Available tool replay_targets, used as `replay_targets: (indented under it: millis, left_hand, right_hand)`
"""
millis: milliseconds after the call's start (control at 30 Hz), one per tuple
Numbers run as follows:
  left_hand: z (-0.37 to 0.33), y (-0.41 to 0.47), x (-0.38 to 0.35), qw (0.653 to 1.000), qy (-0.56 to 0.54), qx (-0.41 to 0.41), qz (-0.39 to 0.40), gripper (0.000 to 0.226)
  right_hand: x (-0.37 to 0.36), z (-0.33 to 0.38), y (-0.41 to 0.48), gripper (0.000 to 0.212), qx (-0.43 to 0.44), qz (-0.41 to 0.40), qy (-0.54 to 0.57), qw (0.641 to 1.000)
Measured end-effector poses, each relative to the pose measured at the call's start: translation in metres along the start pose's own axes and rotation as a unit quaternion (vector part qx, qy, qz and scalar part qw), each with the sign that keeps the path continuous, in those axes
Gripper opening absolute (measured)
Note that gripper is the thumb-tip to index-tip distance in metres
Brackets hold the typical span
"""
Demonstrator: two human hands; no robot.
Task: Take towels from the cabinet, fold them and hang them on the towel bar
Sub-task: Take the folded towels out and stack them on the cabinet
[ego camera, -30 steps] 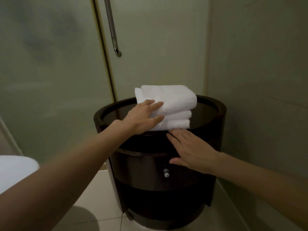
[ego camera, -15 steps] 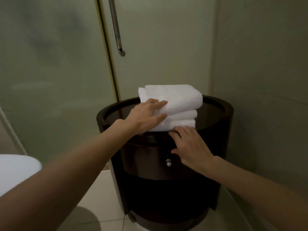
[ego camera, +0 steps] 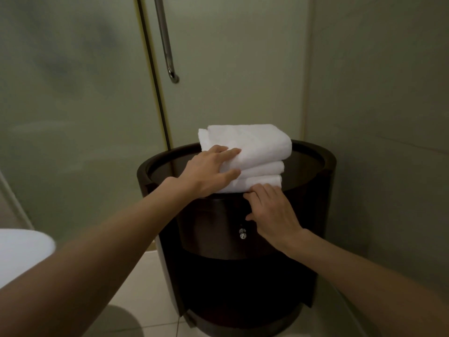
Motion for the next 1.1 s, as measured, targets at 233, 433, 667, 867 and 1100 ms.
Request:
replay_targets:
  millis: [233, 433, 667, 867, 1100]
  left_hand:
    - [0.001, 0.000, -0.003, 1.000, 0.000, -0.003, 0.009, 0.074]
    - [0.011, -0.001, -0.013, 0.997, 0.047, -0.027, 0.049, 0.102]
    - [0.012, 0.000, -0.015, 0.999, 0.045, 0.003, -0.006, 0.109]
    - [0.010, -0.008, -0.023, 0.992, -0.078, 0.082, -0.052, 0.100]
    - [0.012, -0.004, -0.026, 0.987, -0.125, 0.070, -0.073, 0.094]
  right_hand:
    - [0.001, 0.003, 0.001, 0.053, -0.002, 0.029, -0.009, 1.000]
    - [0.014, 0.002, 0.001, 0.047, 0.013, 0.069, 0.010, 0.997]
    - [0.043, -0.034, 0.026, 0.083, -0.122, 0.051, -0.013, 0.991]
    - [0.032, -0.055, 0.029, 0.122, -0.283, 0.120, 0.249, 0.918]
    - [0.024, -0.050, 0.041, 0.121, -0.291, 0.108, 0.293, 0.904]
Point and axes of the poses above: each hand's wrist, its own y-axis towards the middle knuckle, its own x-axis out of the back of the hand, z = x × y, the point moved 5 cm from there along y, towards the middle knuckle, and after that the axes turned 6 degrees about y, right-handed, at the moved point
